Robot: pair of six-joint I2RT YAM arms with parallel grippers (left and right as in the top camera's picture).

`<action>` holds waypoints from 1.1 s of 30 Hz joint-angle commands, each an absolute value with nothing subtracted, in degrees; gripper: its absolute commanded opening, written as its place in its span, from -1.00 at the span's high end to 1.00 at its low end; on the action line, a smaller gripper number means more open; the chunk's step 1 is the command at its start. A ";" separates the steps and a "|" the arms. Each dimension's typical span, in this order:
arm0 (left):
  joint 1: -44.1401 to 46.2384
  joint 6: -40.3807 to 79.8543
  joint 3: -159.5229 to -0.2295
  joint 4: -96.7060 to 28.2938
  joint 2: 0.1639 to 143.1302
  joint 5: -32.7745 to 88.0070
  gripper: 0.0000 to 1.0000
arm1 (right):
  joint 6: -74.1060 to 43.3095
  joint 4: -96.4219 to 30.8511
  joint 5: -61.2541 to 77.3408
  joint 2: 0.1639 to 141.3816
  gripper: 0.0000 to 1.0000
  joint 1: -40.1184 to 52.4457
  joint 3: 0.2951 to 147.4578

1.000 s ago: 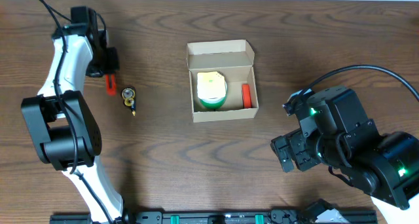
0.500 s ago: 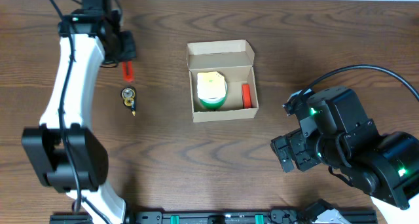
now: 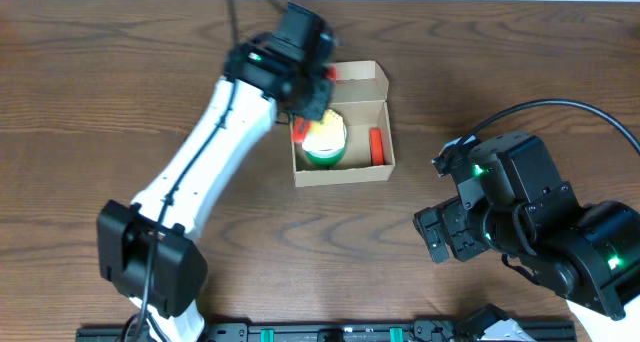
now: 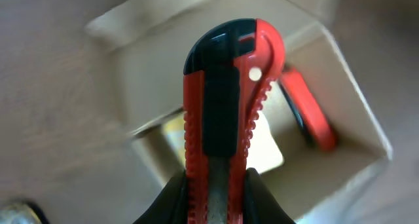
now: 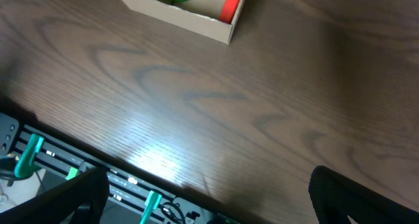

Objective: Pack container
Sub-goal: 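Carry the box cutter with left gripper and lower it into the box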

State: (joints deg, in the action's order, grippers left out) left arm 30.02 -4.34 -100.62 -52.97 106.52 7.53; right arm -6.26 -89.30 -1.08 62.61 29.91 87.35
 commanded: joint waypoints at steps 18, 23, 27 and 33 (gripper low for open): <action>36.32 -53.80 -92.99 -55.37 107.63 16.82 0.88 | -5.50 -89.38 -1.48 62.63 -0.99 29.65 87.37; 36.51 -55.33 -91.59 -52.51 107.63 17.72 0.88 | -5.50 -89.38 -1.48 62.63 -0.98 29.65 87.37; 36.51 -55.33 -90.50 -50.30 107.63 17.69 0.87 | -5.50 -89.38 -1.48 62.63 -0.99 29.65 87.37; 36.51 -55.31 -90.43 -50.26 107.68 17.67 0.53 | -5.50 -89.38 -1.48 62.63 -0.99 29.65 87.37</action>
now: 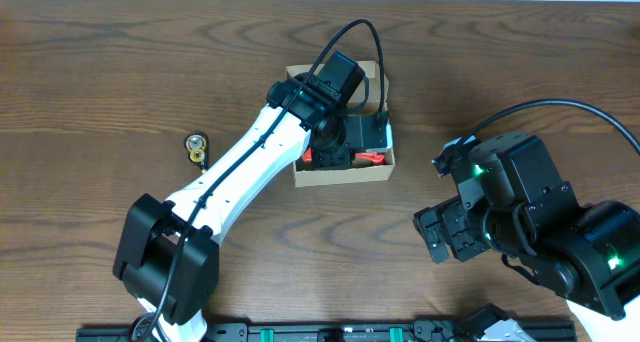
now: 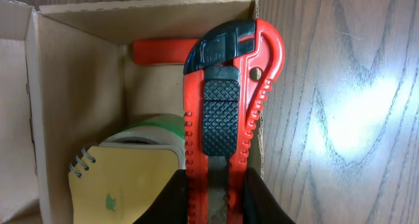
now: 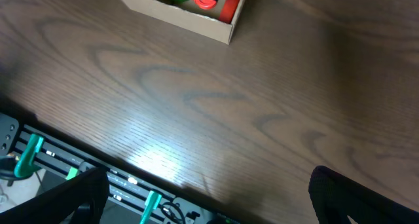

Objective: Pack container
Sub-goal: 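Carry the box cutter with left gripper and lower it into the box, then release the cutter and move left gripper to the correction tape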

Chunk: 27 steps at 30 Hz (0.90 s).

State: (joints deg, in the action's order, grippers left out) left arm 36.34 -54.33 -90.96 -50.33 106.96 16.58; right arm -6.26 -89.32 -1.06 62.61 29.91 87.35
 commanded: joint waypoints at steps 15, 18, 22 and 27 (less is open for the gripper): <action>36.51 -52.99 -90.72 -50.37 107.39 17.02 0.17 | -5.50 -89.38 -1.48 62.63 -0.99 29.65 87.37; 36.51 -47.62 -91.88 -51.29 105.95 13.74 0.18 | -5.50 -89.38 -1.48 62.63 -0.98 29.65 87.37; 35.46 -37.36 -93.08 -54.17 103.00 5.45 -0.08 | -5.50 -89.38 -1.48 62.63 -0.98 29.65 87.37; 30.98 -30.00 -93.08 -57.91 99.72 1.08 -0.03 | -5.50 -89.38 -1.48 62.63 -0.99 29.65 87.37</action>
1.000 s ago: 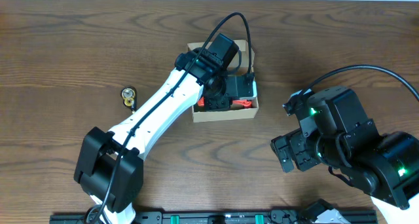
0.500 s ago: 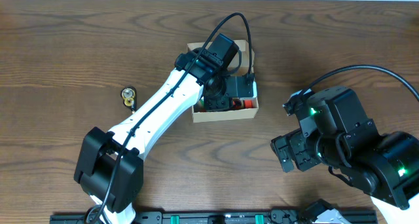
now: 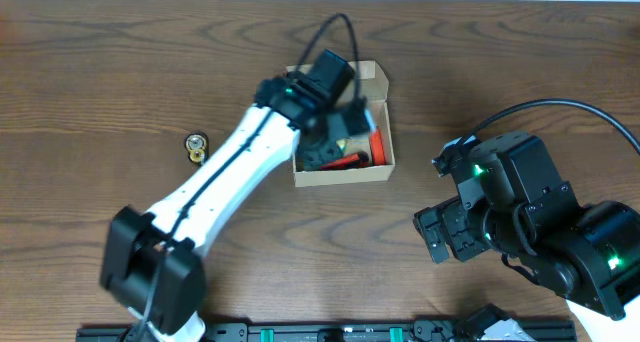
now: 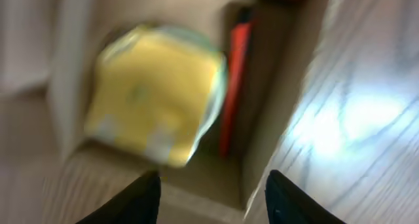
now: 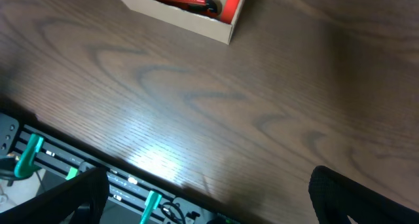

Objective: Pack container
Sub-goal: 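Release the cutter and move left gripper to the correction tape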

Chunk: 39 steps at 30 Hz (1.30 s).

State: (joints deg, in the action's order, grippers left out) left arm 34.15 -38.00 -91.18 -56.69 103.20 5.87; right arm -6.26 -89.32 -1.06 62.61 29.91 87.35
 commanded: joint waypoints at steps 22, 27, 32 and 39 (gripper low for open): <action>-0.40 -6.61 -92.99 -61.93 99.98 17.19 -0.91 | -5.50 -89.38 -1.48 62.63 -0.98 29.65 87.37; -0.38 10.94 -89.73 -61.91 100.03 3.46 -0.91 | -5.50 -89.38 -1.48 62.63 -0.98 29.65 87.37; -1.19 19.20 -79.90 -54.08 100.01 1.48 -0.90 | -5.50 -89.38 -1.48 62.63 -0.98 29.65 87.37; -1.06 19.53 -68.64 -42.02 100.01 -1.26 -0.91 | -5.50 -89.38 -1.48 62.63 -0.98 29.65 87.37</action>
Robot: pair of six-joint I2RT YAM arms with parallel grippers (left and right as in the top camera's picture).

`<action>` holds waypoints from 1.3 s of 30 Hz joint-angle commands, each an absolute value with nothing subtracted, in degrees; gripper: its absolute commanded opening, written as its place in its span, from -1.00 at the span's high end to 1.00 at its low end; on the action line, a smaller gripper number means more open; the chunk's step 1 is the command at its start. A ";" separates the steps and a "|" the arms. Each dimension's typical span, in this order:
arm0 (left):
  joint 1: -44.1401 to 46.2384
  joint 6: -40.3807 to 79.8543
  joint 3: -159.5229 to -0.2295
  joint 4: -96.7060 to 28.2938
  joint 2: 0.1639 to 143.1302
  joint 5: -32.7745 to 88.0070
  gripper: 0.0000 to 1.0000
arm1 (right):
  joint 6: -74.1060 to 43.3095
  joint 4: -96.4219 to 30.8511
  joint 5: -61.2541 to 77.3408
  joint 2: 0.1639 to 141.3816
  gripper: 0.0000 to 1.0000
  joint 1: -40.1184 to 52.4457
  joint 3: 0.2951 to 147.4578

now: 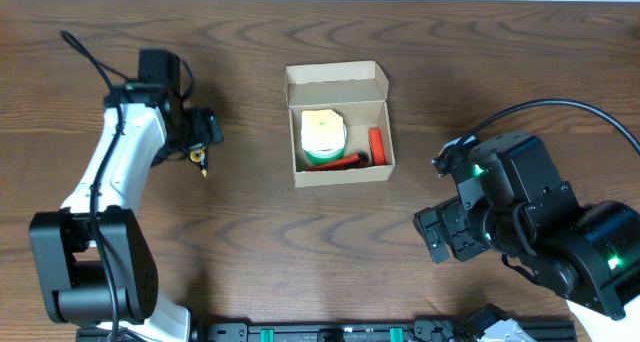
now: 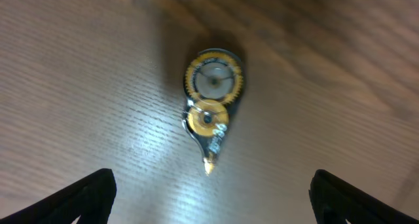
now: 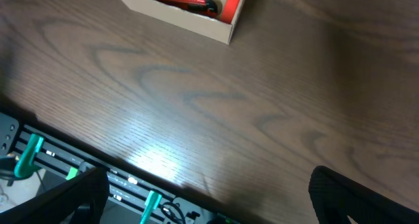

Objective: Pack container
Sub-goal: 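Release the cutter and move left gripper to the correction tape, then grasp the yellow correction tape roller with the left gripper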

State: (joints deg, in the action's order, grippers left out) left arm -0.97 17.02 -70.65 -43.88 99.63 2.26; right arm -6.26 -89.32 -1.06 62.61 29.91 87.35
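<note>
The open cardboard box (image 1: pixel 336 78) stands mid-table. Inside lie a yellow notepad (image 1: pixel 322 129) on a green roll, a red utility knife (image 1: pixel 347 162) along the front wall and a red item (image 1: pixel 375 143) at the right. A yellow correction-tape dispenser (image 1: pixel 201 161) lies on the wood far left of the box. My left gripper (image 1: pixel 198 137) hovers over it, open and holding nothing; the left wrist view shows the dispenser (image 2: pixel 211 96) ahead of the spread fingers (image 2: pixel 91 192). My right gripper (image 1: pixel 438 234) stays open, right of the box, holding nothing.
In the right wrist view the box's corner (image 3: pixel 196 22) sits at the top, and the table's front edge with a black rail and green clamps (image 3: pixel 29 155) runs along the lower left. Bare wood lies between the box and both grippers.
My left gripper was open over the box. Now it is far to the left, open above the correction-tape dispenser. The right arm has not moved.
My left gripper first held the red utility knife above the box, then low over the box's front part. Later it was open and the knife lay in the box. Now it hovers over the dispenser at the left.
</note>
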 commanded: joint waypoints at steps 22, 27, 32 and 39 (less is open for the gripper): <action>-0.99 17.10 -57.89 -22.11 100.20 -1.85 -0.91 | -5.50 -89.38 -1.48 62.63 -0.99 29.65 87.37; -0.99 16.47 -57.39 -19.20 102.35 -0.40 -0.91 | -5.50 -89.38 -1.48 62.63 -0.99 29.65 87.37; -0.99 15.35 -57.39 -17.72 105.56 -0.40 -0.93 | -5.50 -89.38 -1.48 62.63 -0.99 29.65 87.37; -0.99 15.22 -57.39 -17.23 106.06 -0.45 -1.00 | -5.50 -89.38 -1.48 62.63 -0.99 29.65 87.37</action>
State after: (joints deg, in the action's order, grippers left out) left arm -0.91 16.05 -57.78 -17.30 104.99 -0.45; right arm -6.26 -89.32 -1.06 62.61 29.91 87.35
